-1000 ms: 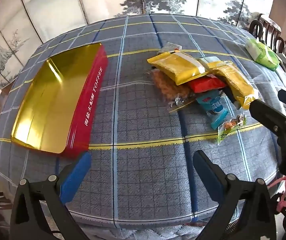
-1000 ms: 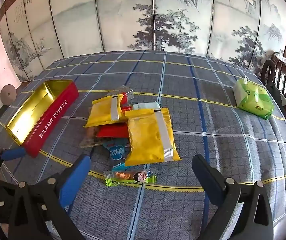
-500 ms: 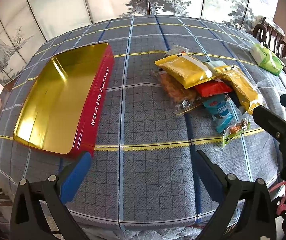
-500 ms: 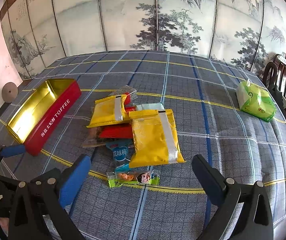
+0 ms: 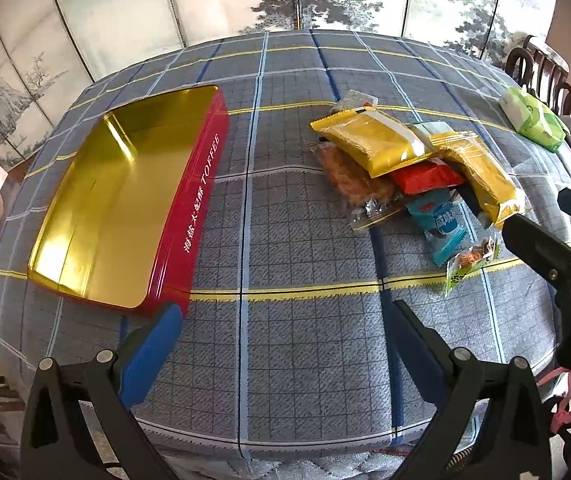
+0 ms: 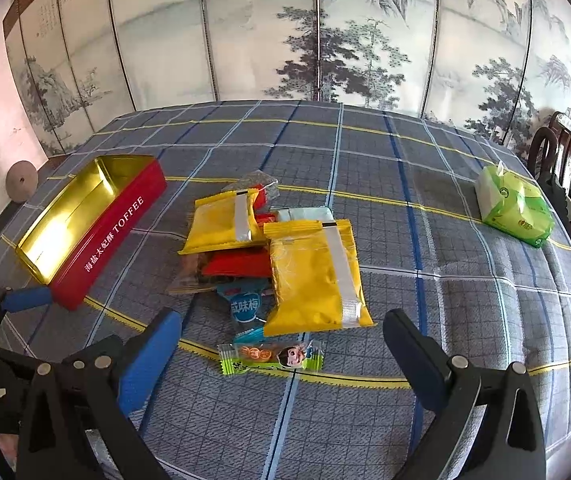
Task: Organize snacks
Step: 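Move the right gripper toward the yellow snack bag with a white strip, then close the right gripper on the yellow snack bag, then lift the yellow bag with the right gripper and carry it toward the TOFFEE tin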
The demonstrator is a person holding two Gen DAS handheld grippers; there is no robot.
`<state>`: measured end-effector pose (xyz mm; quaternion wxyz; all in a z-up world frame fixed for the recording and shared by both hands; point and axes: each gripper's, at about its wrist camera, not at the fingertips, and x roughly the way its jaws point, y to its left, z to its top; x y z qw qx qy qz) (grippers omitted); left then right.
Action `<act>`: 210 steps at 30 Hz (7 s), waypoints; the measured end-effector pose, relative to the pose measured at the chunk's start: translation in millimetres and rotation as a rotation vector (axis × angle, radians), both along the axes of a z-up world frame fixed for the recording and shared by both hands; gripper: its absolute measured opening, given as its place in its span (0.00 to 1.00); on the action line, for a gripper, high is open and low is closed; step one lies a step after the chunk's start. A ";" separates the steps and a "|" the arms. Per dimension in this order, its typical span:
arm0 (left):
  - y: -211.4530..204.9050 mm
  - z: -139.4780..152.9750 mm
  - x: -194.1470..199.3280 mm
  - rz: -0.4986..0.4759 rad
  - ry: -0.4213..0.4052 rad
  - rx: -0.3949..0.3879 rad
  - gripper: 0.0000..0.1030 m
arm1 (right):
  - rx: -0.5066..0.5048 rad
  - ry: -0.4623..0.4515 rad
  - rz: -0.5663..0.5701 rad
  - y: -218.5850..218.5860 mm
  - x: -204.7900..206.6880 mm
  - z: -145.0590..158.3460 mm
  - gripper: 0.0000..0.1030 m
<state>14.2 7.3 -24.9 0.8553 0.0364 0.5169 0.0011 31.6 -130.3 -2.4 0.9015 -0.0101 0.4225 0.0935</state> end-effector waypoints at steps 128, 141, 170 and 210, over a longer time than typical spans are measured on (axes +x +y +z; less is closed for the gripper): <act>-50.5 -18.0 161.8 0.154 0.193 -0.177 0.83 | -0.070 0.011 -0.222 -115.1 111.9 -76.4 0.61; -36.3 -14.5 146.9 0.072 0.174 -0.227 0.50 | -0.075 0.011 -0.221 -111.5 113.3 -75.8 0.61; 11.0 34.5 93.4 -0.027 0.055 -0.132 0.49 | -0.074 0.009 -0.228 -112.7 117.4 -74.2 0.61; 196.3 -28.5 76.7 0.099 0.123 0.084 0.52 | -0.111 0.023 -0.327 -107.1 107.3 -65.8 0.59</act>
